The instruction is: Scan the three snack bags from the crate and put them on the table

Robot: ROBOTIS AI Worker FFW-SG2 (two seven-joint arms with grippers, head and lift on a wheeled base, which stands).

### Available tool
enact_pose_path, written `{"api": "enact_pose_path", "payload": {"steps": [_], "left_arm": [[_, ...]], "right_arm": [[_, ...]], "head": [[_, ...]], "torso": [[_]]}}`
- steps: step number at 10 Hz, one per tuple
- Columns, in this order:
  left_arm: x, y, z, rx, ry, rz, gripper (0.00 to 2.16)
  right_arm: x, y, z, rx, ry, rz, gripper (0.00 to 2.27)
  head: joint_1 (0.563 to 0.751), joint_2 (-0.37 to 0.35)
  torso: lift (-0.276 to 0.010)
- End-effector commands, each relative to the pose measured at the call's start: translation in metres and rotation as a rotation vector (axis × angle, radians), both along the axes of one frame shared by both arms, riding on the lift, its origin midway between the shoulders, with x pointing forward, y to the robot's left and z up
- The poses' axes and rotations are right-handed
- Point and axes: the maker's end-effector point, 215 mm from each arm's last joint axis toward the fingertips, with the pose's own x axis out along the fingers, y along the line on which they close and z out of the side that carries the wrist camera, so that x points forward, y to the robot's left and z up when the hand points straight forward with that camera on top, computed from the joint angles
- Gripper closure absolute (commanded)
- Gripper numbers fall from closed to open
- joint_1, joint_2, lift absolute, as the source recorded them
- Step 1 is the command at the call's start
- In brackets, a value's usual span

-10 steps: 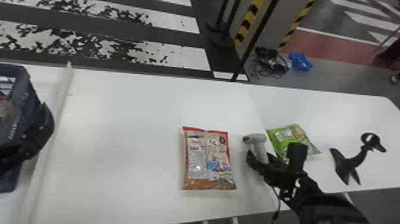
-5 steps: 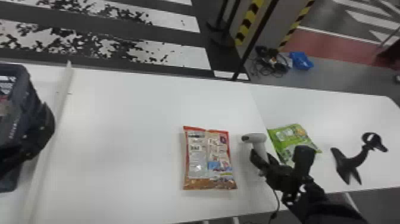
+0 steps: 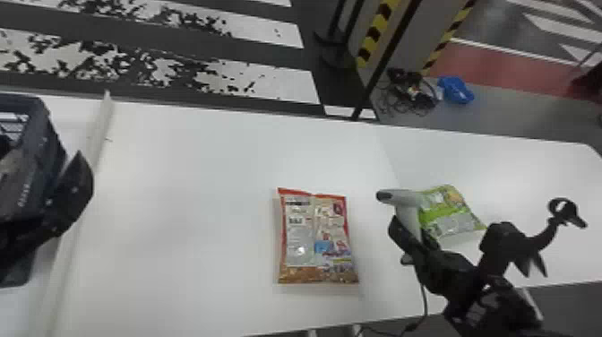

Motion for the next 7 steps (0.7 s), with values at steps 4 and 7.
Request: {"api": "enact_pose_path", "payload": {"steps": [4,7], "left_arm": [[0.0,-0.002,0.009,-0.003,-0.036,0.004,0.04],[-0.001,-0.006,0.015,-0.009,-0.065,-0.001,0.05]], "right_arm": [[-0.049,0.086,0.012,0.197,0.125,0.06,2.24],[-0.059,0.146,0.019,0.248,0.159,0.12,2.24]], "head": [[0.695,-0.237],[0.695,-0.161]], "torso": [[-0.094],[-0.094]]}}
